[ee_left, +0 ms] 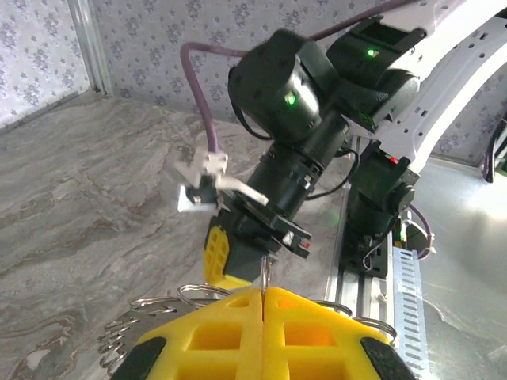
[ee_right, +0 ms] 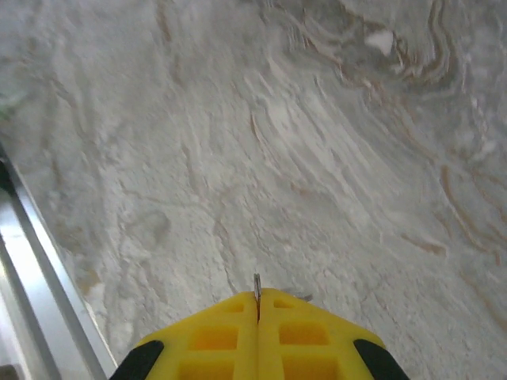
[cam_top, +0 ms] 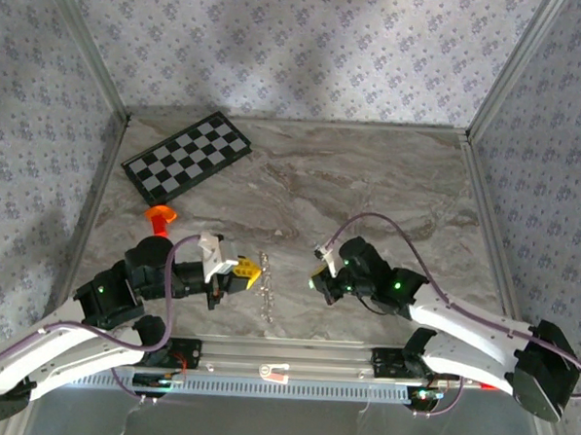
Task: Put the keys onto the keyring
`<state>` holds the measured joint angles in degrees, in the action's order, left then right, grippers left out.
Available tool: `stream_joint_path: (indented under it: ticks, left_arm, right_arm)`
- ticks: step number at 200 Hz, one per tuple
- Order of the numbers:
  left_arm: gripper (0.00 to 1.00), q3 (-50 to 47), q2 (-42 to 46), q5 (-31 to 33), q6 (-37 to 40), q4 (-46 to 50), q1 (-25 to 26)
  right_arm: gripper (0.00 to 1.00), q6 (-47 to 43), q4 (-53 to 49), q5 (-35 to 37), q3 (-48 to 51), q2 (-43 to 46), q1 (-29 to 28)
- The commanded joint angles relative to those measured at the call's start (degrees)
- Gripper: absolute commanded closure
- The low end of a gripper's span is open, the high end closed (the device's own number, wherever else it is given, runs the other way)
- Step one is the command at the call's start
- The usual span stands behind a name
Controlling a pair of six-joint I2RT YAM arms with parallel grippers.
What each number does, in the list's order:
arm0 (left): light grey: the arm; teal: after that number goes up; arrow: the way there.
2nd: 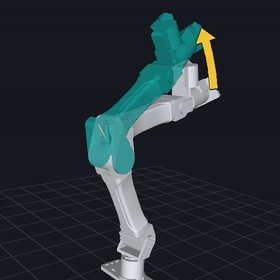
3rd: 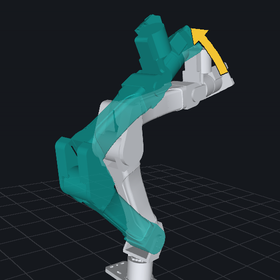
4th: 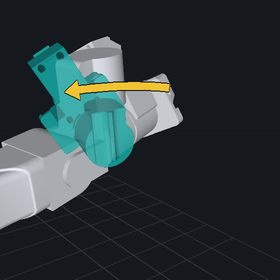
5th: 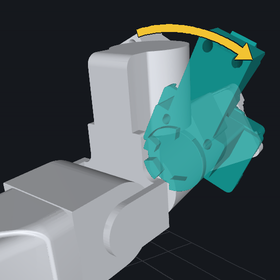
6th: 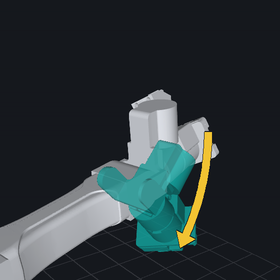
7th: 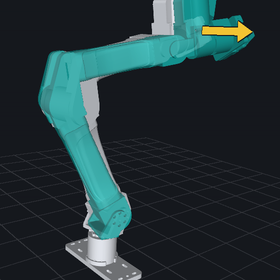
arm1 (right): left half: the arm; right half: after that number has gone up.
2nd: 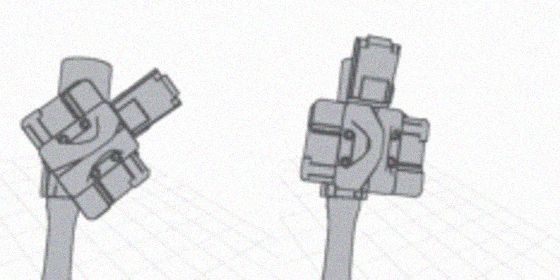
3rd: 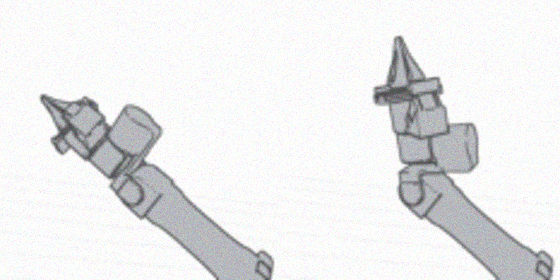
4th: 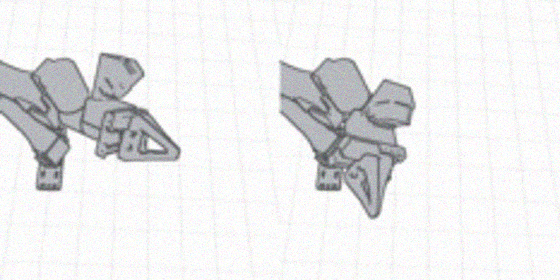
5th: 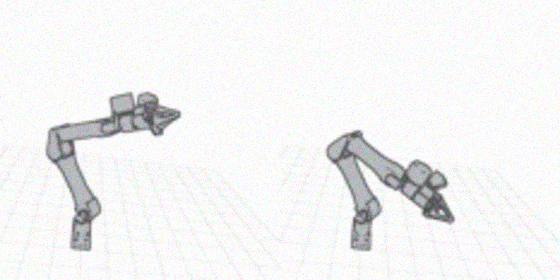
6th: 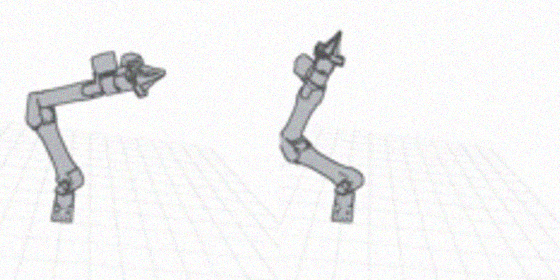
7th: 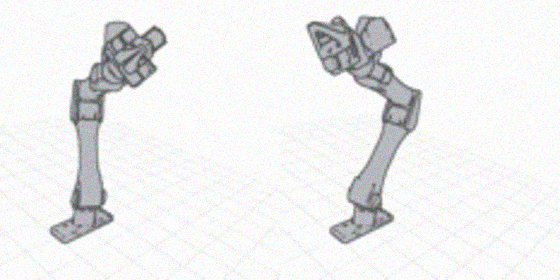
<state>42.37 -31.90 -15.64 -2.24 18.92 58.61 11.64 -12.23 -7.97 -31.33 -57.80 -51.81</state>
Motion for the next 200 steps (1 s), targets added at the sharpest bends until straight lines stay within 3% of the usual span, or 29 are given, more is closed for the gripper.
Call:
stream_joint_path:
  ticks: [1, 57, 166, 200]
  left_arm:
    - [1.00, -0.14, 0.73, 1.60, 0.16, -2.27, 0.37]
    - [1.00, -0.53, 0.08, 2.30, 0.30, -2.85, 0.26]
    - [1.00, -1.02, 0.08, 1.84, -0.02, -3.39, 0.30]
    - [1.00, -1.06, 0.51, 2.02, 0.00, -3.54, 0.28]
  right_arm:
    - [1.00, 1.60, -3.54, 6.83, -1.87, -3.02, -1.27]
    - [1.00, 5.92, -0.19, 7.37, 0.29, -10.14, -0.70]
    - [1.00, 7.10, 1.83, 5.38, 1.19, -16.17, 0.57]
    - [0.91, 7.40, 0.19, 3.78, 0.07, -16.43, 1.23]
